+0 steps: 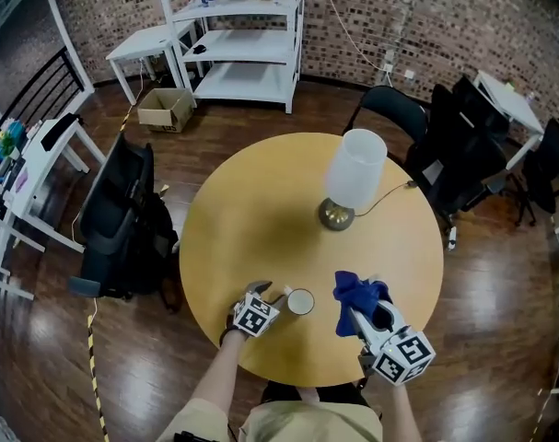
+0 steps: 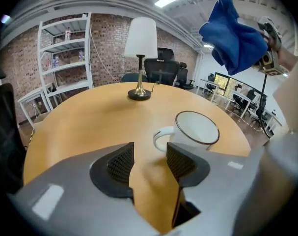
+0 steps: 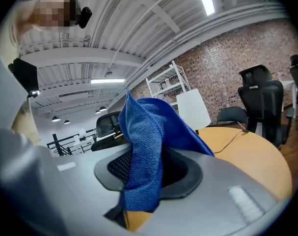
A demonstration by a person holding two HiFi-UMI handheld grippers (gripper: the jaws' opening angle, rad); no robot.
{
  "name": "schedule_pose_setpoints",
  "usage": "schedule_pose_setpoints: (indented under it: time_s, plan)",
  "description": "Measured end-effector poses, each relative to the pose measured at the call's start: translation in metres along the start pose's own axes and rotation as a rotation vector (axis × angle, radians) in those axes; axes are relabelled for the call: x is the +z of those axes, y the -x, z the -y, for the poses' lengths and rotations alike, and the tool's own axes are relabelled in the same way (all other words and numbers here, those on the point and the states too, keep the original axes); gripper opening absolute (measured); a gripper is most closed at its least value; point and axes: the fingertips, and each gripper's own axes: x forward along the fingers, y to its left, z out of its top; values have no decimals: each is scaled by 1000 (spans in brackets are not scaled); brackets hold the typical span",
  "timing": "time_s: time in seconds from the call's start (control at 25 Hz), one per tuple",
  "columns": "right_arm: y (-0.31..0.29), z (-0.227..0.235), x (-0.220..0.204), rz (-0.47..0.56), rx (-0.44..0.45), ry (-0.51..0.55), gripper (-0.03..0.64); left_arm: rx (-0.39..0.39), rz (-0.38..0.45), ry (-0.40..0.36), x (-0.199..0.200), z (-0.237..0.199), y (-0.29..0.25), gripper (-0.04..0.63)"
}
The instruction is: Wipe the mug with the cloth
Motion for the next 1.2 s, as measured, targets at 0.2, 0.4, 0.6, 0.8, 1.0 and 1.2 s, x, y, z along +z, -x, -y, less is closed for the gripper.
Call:
schedule_pose_setpoints:
  time_s: [0.2, 0.4, 0.6, 0.8, 1.0, 1.2]
  plan:
    - [-1, 12, -13, -48, -18, -5, 137, -20, -15, -28, 2, -2, -19, 168]
    - [-2, 17, -24, -94, -20, -7, 137, -97, 22, -1, 8, 7, -32, 81]
    - [-10, 19, -44, -149, -1, -18, 138, -145, 60, 48, 12, 16, -34, 25]
    - [-33, 39, -98, -290, 71, -47, 138, -220, 70, -25, 3, 32, -30, 23]
    - [-101, 51, -153, -550, 316, -228, 138, -228, 70, -101, 7, 38, -32, 26]
    - [-152, 38, -196, -841, 471, -224, 138, -214, 55, -96, 11, 39, -32, 25]
